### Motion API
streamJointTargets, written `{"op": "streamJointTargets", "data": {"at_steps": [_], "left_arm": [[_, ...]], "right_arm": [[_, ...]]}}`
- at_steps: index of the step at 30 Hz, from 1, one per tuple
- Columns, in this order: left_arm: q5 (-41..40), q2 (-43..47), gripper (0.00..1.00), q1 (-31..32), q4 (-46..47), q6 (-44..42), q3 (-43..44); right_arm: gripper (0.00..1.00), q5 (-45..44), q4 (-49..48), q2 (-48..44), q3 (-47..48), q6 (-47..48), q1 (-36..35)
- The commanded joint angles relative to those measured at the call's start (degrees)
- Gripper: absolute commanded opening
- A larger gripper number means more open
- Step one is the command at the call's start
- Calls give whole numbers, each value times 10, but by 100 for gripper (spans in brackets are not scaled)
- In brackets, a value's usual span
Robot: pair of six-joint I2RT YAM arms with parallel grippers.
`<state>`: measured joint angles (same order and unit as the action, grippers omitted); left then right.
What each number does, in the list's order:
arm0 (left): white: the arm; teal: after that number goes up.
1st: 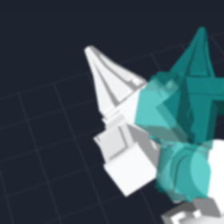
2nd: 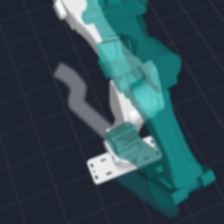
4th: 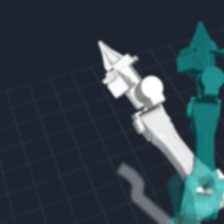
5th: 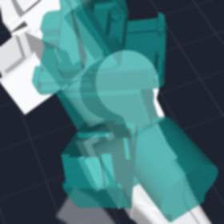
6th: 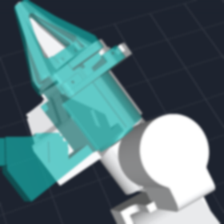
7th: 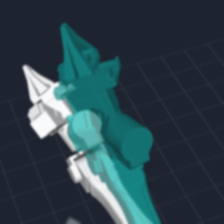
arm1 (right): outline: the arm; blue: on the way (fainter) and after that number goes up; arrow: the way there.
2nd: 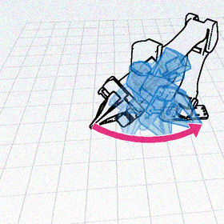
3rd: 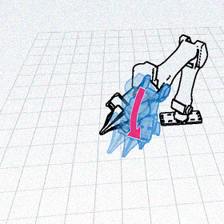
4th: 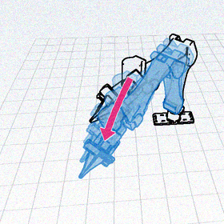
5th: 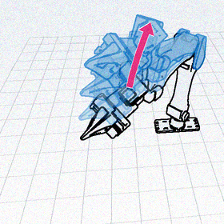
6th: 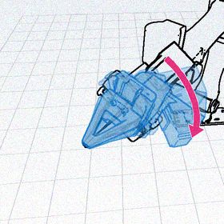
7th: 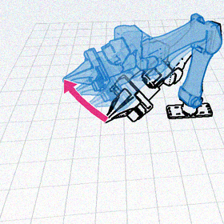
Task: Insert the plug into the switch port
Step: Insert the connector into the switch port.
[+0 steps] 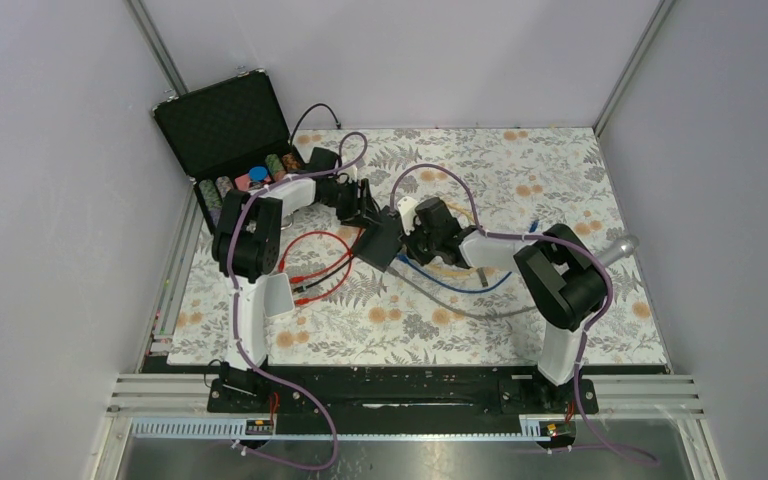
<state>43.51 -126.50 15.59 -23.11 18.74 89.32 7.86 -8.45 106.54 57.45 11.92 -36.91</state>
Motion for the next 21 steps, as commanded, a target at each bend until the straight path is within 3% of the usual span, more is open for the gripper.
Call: {"op": "streamJointTargets", "data": {"at_steps": [1,6,13,17,21], "left_arm": [[84,1,49,30,-64,-15,-35],[80,10,47,37,-61,-13,-68],[99,23,44,65,4,30,-114],[132,20,45,82,7,21,-117],[161,18,44,100,-4,0,-122]], "right_arm": [[0,-9,-40,7,30,-80,-46],[0,-29,-132,16,6,-88,-61],[0,-16,-108,20,23,-78,-61],[0,34,-138,16,11,-76,-59],[0,24,-141,16,17,-84,-58]]}}
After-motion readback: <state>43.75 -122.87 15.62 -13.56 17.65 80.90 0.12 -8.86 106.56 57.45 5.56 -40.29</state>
